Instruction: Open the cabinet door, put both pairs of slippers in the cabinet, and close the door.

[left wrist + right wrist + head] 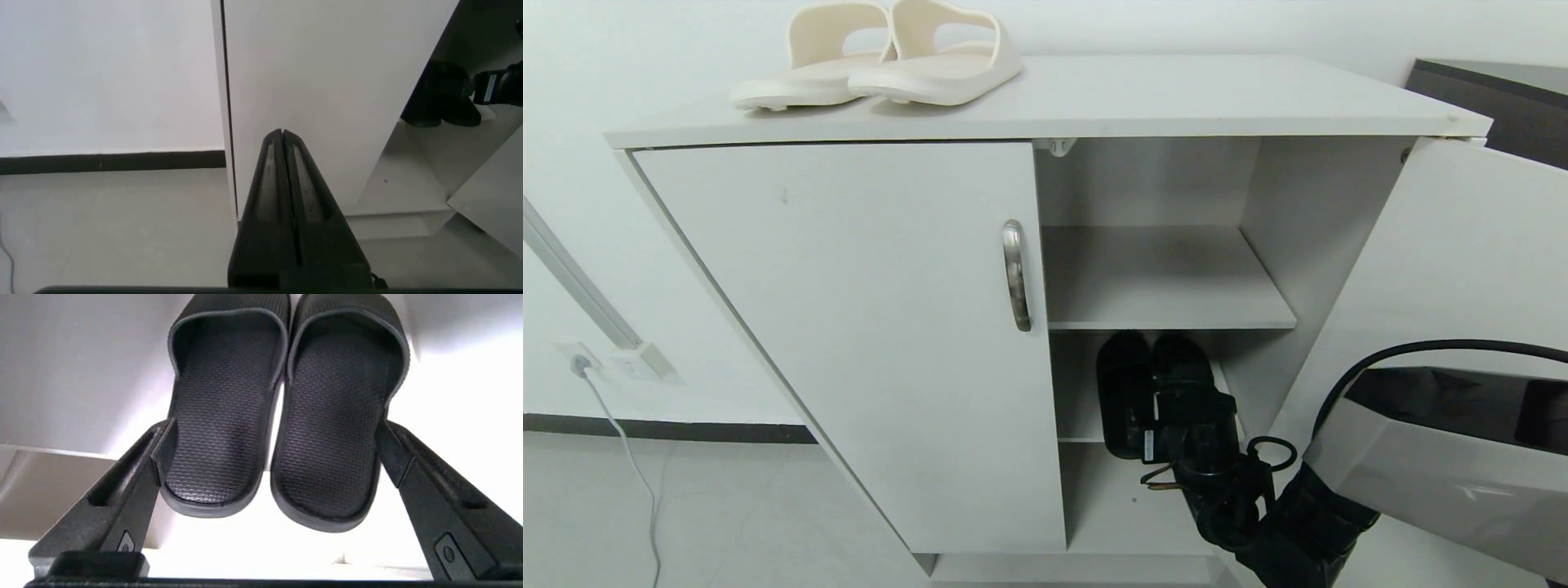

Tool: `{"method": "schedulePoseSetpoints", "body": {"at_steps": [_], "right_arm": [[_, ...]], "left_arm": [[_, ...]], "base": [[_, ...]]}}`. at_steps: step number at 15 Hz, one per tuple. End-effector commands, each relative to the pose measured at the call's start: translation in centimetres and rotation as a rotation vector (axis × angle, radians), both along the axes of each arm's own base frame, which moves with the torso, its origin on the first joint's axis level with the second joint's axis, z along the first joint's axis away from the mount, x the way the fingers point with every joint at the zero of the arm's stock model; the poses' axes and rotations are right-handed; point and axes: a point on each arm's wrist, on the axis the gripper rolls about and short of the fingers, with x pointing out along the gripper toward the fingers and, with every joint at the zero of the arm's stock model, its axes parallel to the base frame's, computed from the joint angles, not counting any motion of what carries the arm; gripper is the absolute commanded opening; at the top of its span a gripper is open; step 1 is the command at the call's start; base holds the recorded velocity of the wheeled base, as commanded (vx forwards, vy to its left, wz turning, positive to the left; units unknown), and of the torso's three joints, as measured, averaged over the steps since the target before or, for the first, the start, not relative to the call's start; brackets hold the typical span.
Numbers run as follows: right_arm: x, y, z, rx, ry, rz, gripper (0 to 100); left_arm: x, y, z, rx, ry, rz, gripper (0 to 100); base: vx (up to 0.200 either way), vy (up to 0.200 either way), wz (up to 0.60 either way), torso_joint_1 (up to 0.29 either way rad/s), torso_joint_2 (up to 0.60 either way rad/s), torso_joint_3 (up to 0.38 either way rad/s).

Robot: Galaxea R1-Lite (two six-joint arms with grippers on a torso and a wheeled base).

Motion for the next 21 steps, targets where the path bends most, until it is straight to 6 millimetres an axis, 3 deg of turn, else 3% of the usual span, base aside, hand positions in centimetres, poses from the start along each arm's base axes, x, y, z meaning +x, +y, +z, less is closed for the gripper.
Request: {"method": "schedulePoseSetpoints", "body": {"at_steps": [1,5,14,21], "right_arm": [[-0.04,0.02,0.11,0.002,-0.003,-0.001,100],[-0.04,0.02,0.05,0.001,-0.002,-0.002,100],[-0.11,0.02,0.01,-0.001,-0.001,-0.002,100],[-0.37,-0.28,-0.09,0.009,-0.014,0.003,100]], "left_arm": [[0.01,0.0,0.0,-0.001,0.001,0.001,0],[0.01,-0.01,0.0,0.001,0.001,-0.002,0],[0.01,-0.01,0.0,-0.002,0.002,-0.003,0],[0.01,-0.01,0.0,0.001,0.001,-0.002,0]], "base": [[0.0,0.0,0.0,0.0,0.0,0.0],[0.0,0.0,0.0,0.0,0.0,0.0],[-0.2,0.0,0.0,0.001,0.0,0.002],[0.0,0.0,0.0,0.0,0.0,0.0]]}}
